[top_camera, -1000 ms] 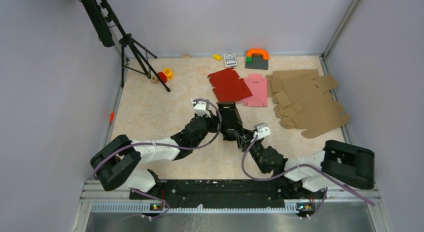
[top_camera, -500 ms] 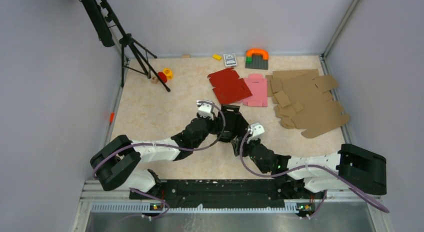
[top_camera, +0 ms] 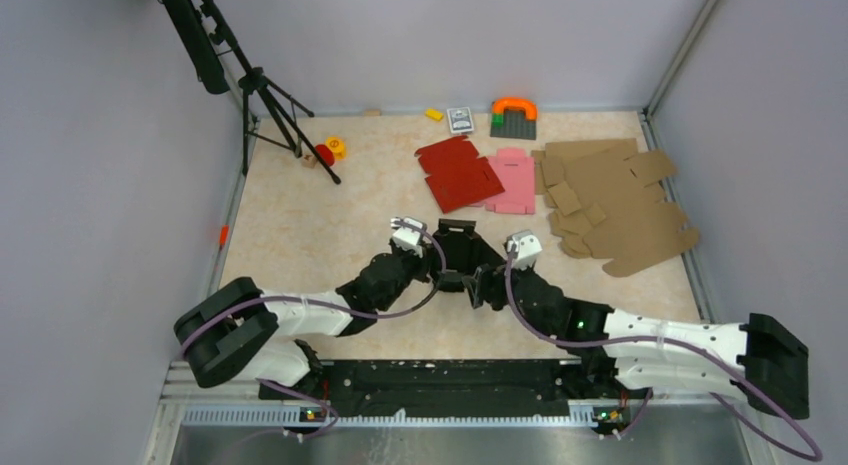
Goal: Fold the paper box
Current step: Fold the paper box at the center of the board.
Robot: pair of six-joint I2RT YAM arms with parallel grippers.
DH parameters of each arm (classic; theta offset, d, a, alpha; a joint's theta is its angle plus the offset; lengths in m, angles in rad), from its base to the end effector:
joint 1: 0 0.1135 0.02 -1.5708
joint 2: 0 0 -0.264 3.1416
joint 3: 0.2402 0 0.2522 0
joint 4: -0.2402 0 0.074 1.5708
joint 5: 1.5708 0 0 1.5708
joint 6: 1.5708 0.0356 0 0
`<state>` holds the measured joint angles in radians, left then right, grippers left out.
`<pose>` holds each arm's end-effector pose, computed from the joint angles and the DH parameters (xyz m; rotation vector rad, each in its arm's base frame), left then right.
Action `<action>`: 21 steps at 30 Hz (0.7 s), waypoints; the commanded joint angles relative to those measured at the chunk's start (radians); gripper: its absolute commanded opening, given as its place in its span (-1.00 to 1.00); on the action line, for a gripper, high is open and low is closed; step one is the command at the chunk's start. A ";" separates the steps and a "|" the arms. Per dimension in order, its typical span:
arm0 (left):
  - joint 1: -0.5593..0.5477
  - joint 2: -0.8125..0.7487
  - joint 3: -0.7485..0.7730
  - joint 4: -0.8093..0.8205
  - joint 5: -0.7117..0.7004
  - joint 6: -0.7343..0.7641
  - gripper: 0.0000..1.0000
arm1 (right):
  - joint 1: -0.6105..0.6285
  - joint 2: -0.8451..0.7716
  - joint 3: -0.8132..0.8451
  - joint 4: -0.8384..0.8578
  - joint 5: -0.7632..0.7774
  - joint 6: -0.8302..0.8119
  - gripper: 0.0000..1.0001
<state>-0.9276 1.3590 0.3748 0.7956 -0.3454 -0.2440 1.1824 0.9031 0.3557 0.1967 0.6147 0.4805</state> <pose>0.1630 -0.1973 0.1806 0.3511 1.7456 -0.5498 0.0924 0.1715 0.2091 -0.2503 1.8766 0.5593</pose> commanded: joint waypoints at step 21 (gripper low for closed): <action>-0.055 -0.008 -0.053 0.175 -0.035 0.113 -1.00 | -0.478 0.124 0.650 -0.743 -0.645 -0.308 0.67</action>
<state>-0.9745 1.3453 0.3325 0.8955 -0.3679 -0.1558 0.7601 1.0153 0.9657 -0.4755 0.1074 0.2832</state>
